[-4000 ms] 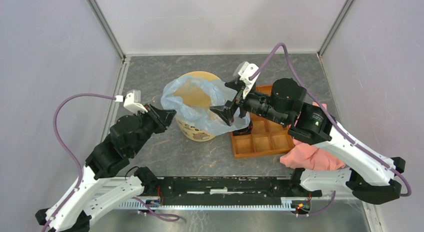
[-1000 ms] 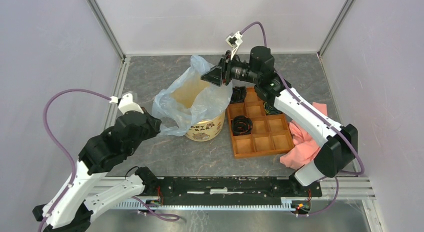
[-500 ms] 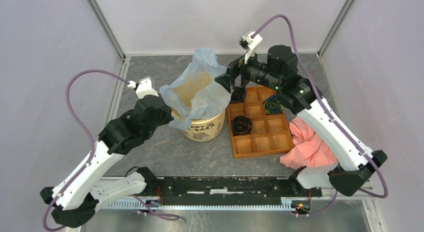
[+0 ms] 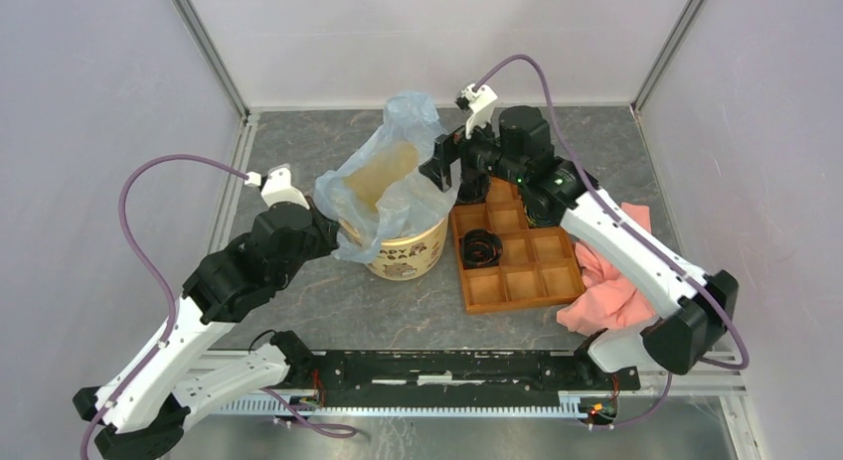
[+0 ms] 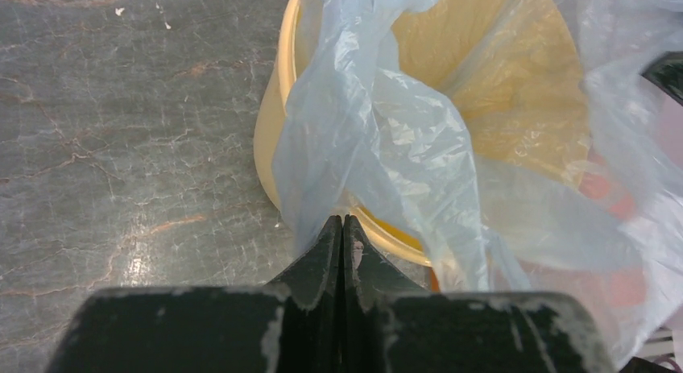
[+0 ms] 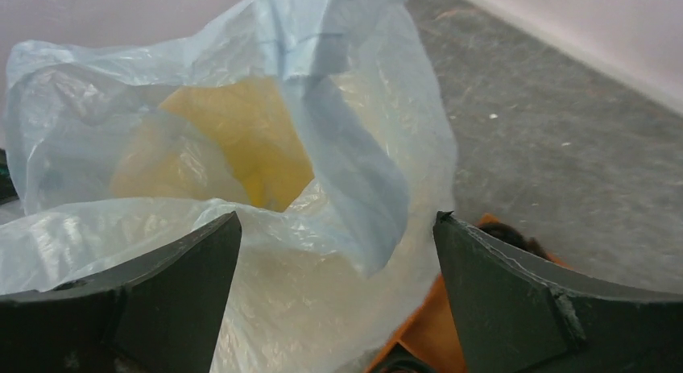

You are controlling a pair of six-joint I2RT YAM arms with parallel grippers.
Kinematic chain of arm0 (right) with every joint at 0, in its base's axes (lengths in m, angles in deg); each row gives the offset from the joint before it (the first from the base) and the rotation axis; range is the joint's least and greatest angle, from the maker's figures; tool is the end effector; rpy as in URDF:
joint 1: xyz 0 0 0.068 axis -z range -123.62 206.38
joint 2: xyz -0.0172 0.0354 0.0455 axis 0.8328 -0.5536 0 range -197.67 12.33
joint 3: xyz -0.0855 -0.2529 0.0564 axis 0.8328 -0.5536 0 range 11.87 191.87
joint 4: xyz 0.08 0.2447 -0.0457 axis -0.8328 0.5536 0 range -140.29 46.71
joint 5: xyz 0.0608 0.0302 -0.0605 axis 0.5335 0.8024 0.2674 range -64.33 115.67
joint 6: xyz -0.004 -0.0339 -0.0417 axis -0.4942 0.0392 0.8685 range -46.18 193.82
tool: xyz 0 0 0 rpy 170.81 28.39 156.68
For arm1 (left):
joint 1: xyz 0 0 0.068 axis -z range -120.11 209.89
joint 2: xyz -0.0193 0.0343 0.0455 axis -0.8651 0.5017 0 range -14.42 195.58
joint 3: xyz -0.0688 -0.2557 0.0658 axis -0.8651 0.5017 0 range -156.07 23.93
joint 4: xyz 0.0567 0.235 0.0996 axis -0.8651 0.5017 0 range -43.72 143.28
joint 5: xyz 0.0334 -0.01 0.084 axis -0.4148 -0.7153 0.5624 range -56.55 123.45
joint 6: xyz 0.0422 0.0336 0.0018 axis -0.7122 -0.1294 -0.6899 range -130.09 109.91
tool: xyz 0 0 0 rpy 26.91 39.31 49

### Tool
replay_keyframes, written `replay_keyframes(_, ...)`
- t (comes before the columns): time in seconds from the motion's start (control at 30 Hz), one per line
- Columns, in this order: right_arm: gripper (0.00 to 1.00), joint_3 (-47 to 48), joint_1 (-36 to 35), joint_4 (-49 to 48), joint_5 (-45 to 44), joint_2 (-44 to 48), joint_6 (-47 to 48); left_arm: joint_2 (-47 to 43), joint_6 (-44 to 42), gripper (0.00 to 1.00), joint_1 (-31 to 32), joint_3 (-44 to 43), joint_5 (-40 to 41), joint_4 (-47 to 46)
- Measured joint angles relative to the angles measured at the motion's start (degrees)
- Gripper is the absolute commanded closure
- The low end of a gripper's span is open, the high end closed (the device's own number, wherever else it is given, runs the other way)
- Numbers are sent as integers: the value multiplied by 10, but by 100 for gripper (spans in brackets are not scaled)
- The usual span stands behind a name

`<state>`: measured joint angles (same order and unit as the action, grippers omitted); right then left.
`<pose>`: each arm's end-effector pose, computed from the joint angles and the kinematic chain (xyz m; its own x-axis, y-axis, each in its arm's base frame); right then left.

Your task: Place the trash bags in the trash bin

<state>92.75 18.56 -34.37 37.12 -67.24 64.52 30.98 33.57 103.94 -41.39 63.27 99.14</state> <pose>0.2493 0.2025 0.4113 -0.3183 -0.0465 -0.9469 -0.7107 0.6727 0.2058 0.1077 -0.0794 0.3843 -0.4922 -0.3572 -0.7938 -0.0505 0.9221 -0.3836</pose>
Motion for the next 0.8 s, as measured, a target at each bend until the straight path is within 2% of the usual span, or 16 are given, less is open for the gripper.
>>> replay_keyframes(0.13, 30, -15, -5, -44, 39, -39, -45, -9, 0, 94, 0, 18, -15, -7)
replay_keyframes(0.3, 53, -67, -45, -140, 80, -48, -126, -9, 0, 94, 0, 25, -19, -15)
replay_keyframes(0.4, 59, -123, -74, -201, 83, -47, -172, -3, 0, 94, 0, 24, -16, -27)
replay_keyframes(0.57, 57, -202, -91, -244, 35, -28, -205, 40, -2, 98, -6, 9, 2, -34)
replay_keyframes(0.7, 47, -219, -67, -230, -13, -2, -187, 91, -22, 98, -52, -10, -5, -43)
replay_keyframes(0.8, 39, -202, -54, -188, -37, 18, -147, 83, -33, 98, -84, -3, -31, -52)
